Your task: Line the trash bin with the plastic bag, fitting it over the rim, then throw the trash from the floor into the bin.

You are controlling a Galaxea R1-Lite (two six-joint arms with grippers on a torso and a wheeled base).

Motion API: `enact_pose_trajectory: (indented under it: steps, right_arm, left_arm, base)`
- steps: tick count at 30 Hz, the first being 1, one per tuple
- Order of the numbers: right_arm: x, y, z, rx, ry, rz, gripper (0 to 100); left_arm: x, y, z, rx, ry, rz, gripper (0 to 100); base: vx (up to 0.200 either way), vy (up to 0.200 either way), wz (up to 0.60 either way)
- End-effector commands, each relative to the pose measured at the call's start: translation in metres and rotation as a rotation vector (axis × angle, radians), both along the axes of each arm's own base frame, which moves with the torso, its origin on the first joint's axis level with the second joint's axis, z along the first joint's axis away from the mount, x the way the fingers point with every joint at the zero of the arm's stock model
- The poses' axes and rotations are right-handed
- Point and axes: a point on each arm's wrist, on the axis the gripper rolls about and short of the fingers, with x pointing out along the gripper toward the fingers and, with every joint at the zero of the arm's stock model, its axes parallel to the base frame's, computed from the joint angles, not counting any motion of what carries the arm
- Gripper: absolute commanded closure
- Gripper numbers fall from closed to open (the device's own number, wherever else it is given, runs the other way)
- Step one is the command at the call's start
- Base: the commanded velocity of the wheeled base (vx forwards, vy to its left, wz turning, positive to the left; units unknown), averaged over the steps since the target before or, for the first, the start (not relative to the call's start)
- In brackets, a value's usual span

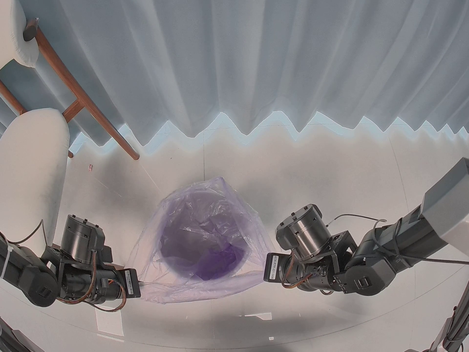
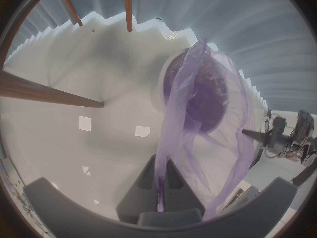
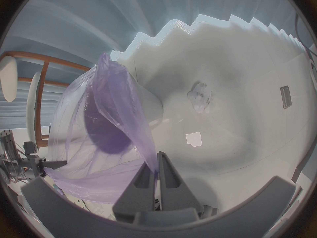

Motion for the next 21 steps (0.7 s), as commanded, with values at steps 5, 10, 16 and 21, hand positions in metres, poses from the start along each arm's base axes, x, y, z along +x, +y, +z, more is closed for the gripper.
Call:
enact_pose_trajectory:
  steps: [5, 10, 16, 21]
  right_arm:
    - [-0.005, 0.001, -0.026, -0.024, 0.036, 0.006, 100]
    - [-0.003, 0.002, -0.039, -0.028, 0.043, 0.005, 100]
    - [0.004, 0.007, -0.049, -0.011, 0.027, 0.0, 100]
    - [0.006, 0.008, -0.058, -0.009, 0.034, -0.008, 100]
  left_arm:
    - [0.0, 0.001, -0.022, 0.074, 0.079, -0.024, 100]
    - [0.009, -0.001, -0.034, 0.095, 0.091, -0.017, 100]
    - [0.027, -0.006, -0.051, 0.116, 0.028, -0.017, 100]
    - [0.036, -0.005, -0.064, 0.146, 0.005, -0.021, 100]
  base:
    - [0.0, 0.0, 0.0]
    - [0.0, 0.0, 0.0]
    - [0.0, 0.0, 0.0]
    - [0.0, 0.0, 0.0]
